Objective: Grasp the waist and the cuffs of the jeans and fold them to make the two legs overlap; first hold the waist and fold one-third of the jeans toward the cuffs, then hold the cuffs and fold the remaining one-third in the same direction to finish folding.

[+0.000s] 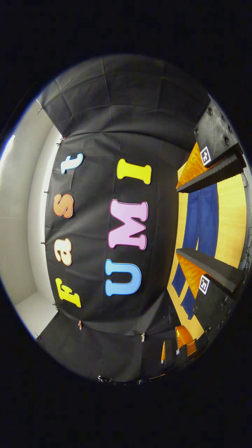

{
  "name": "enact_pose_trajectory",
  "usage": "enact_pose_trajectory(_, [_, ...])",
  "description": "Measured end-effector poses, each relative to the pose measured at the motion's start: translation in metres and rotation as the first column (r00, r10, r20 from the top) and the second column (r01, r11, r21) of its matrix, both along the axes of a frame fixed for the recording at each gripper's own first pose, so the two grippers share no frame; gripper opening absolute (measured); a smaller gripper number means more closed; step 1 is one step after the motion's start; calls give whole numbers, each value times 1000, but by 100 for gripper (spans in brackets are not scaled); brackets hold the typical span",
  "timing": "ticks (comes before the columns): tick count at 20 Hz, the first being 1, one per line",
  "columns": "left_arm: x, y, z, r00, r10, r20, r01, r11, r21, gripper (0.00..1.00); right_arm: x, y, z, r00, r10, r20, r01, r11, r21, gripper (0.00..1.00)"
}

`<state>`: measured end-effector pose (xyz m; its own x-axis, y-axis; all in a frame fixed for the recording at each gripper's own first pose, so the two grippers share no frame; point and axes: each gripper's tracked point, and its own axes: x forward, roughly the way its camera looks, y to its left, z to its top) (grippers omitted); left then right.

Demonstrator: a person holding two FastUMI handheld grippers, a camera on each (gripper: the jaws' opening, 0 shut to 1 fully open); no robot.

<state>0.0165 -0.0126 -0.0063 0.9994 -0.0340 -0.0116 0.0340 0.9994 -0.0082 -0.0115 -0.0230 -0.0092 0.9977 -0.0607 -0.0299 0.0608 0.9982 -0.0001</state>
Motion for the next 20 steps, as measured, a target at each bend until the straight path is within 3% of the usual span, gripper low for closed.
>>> enact_pose_trajectory(8, [10, 7, -13, 1000, -6, -8, 6, 1000, 4, 98, 5, -6, -3, 1000, -14, -3, 14, 1000, -9, 97])
enact_pose_trajectory(12, [28, 42, -43, 999, 24, -43, -18, 991, 132, 98, 16, -15, -5, 1000, -21, -12, 21, 999, -34, 97])
enact_pose_trajectory(15, [53, 66, -73, 994, 5, -106, 21, 971, 239, 98, 30, -26, -6, 999, -31, -21, 30, 998, -48, 96])
enact_pose_trajectory(16, [61, 77, -85, 991, 10, -132, 30, 956, 292, 98, 36, -30, -6, 999, -34, -23, 33, 998, -53, 97])
enact_pose_trajectory(18, [85, 105, -109, 983, 13, -182, 68, 899, 433, 98, 48, -38, -10, 999, -40, -29, 38, 997, -65, 97])
enact_pose_trajectory(20, [108, 129, -140, 968, 4, -250, 145, 804, 577, 98, 62, -46, -17, 998, -40, -45, 37, 996, -82, 96])
